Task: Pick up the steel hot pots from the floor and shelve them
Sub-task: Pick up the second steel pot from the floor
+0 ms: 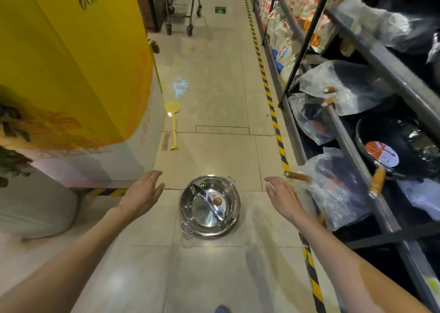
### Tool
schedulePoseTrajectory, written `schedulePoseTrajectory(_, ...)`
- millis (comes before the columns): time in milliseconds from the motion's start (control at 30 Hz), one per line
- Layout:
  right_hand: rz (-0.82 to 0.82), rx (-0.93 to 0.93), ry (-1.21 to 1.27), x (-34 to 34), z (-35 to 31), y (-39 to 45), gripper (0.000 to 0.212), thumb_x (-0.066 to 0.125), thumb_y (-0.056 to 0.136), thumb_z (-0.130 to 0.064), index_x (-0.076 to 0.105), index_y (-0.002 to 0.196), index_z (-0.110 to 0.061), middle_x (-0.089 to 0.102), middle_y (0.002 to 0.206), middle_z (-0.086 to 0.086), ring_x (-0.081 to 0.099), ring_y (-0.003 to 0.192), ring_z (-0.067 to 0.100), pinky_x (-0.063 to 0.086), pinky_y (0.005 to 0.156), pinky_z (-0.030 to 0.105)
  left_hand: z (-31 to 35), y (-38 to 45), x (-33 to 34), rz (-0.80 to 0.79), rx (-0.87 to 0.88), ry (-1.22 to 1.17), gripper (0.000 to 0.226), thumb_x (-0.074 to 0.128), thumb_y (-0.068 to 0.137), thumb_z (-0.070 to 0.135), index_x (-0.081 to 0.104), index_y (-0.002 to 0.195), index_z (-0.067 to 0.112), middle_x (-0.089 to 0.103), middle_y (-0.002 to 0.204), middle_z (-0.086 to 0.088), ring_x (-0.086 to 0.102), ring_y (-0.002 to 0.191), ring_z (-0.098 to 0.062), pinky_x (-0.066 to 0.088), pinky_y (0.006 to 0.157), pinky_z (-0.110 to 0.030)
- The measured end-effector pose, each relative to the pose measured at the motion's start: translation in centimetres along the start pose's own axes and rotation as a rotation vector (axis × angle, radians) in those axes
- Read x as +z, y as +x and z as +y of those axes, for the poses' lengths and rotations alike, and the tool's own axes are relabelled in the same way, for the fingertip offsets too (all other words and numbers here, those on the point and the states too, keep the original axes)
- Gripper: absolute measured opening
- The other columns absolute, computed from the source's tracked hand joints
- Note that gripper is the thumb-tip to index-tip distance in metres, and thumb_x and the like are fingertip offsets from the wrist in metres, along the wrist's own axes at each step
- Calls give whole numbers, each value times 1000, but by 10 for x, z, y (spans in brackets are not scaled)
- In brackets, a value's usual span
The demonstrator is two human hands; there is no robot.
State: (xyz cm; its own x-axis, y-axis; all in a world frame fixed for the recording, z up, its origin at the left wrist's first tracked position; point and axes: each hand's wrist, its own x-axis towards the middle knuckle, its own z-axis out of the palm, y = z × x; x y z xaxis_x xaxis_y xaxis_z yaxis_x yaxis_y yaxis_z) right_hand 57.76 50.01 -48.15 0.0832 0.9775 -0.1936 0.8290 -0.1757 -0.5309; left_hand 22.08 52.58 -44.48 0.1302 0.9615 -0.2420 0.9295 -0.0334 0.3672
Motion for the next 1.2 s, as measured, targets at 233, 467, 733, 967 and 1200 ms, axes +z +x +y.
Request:
schedulePoseTrajectory(233,-23,13,15,150,82,118,34,38,96,-18,51,126,-9,53,133,9,48,123,24,37,104,33,-76,134,153,-15,7,-46,45,44,94,26,37,135,9,43,142,-15,48,124,-33,39,105,-44)
schedulePoseTrajectory(467,-3,-26,59,339,198,192,31,41,95,-19,56,123,-15,59,128,6,52,118,20,37,99,27,-173,238,355,-5,132,-36,43,48,92,24,43,133,11,47,140,-12,46,126,-27,38,107,-41)
schedulePoseTrajectory(733,70,6,91,460,278,227,30,41,96,-20,50,123,-11,53,123,10,50,110,21,38,94,27,-245,295,495,33,67,-72,45,50,90,18,40,133,6,46,136,-21,45,124,-35,39,105,-48)
schedulePoseTrajectory(967,46,89,149,466,279,216,43,44,95,-18,37,137,-22,51,134,5,51,118,23,42,105,41,-241,290,499,29,49,-179,42,45,91,27,40,129,8,58,121,-21,56,105,-36,47,89,-46)
schedulePoseTrajectory(1200,157,149,269,468,278,227,49,53,84,-4,52,126,-28,63,79,-13,56,68,-3,42,53,2,-236,293,493,62,-13,-245,48,60,82,4,47,127,7,61,119,-23,58,102,-39,49,88,-49)
